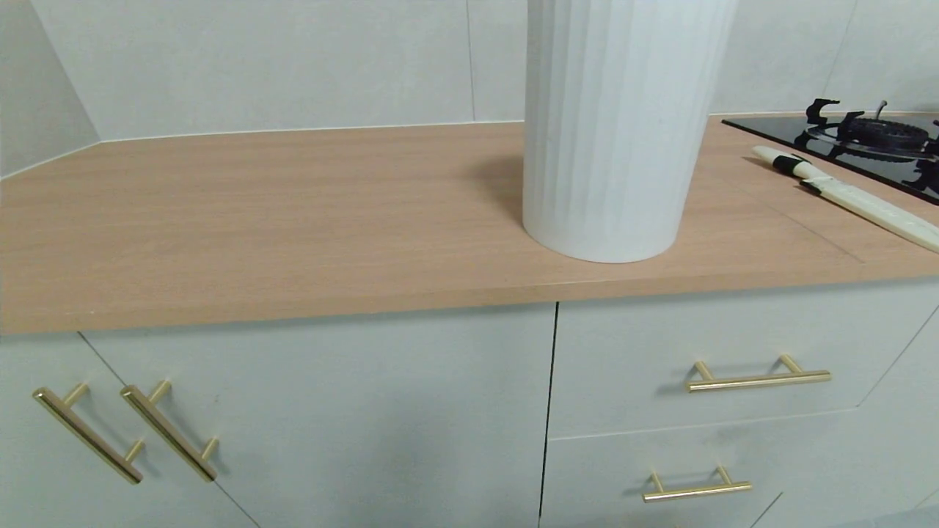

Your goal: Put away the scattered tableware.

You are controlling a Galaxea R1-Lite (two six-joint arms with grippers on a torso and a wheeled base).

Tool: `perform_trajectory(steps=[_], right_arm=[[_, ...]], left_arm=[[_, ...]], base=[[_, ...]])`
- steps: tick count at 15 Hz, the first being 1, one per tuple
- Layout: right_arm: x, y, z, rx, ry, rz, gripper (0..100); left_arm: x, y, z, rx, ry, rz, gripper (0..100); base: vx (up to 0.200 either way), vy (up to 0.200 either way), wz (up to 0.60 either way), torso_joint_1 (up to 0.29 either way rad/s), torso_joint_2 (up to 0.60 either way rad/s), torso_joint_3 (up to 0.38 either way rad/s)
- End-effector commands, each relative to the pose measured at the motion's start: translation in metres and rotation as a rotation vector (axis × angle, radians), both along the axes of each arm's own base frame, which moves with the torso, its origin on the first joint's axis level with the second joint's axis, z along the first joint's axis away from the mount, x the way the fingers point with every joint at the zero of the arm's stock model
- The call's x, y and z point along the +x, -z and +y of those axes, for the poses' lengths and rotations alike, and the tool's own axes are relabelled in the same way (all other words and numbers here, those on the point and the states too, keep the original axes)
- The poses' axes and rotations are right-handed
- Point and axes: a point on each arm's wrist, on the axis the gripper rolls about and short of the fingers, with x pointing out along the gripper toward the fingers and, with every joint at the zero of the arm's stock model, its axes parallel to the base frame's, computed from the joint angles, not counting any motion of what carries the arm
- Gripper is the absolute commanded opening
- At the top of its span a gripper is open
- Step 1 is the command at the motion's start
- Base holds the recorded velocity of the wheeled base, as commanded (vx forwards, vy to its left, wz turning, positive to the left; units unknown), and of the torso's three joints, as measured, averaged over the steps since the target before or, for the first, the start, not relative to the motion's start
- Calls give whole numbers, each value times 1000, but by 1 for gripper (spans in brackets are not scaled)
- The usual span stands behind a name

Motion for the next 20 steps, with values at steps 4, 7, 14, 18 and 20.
perform_trajectory(steps=[4, 7, 14, 18, 20], right_arm=[[0, 0, 0, -1, -1, 1, 100], [0, 0, 0, -1, -1, 1, 100], [0, 0, 0, -1, -1, 1, 100], [0, 0, 0, -1, -1, 1, 100], [0, 0, 0, -1, -1, 1, 100]], left_arm=[[0, 0, 0, 0, 0, 1, 100], [0, 0, 0, 0, 0, 2, 100], [0, 0, 0, 0, 0, 1, 100], [0, 0, 0, 0, 0, 1, 100], [0, 0, 0, 0, 0, 1, 100]], base=[[0, 0, 0, 0, 0, 0], [0, -133, 0, 0, 0, 3], [0, -200, 0, 3, 2, 4], [0, -150, 0, 4, 2, 2], [0, 0, 0, 0, 0, 0]])
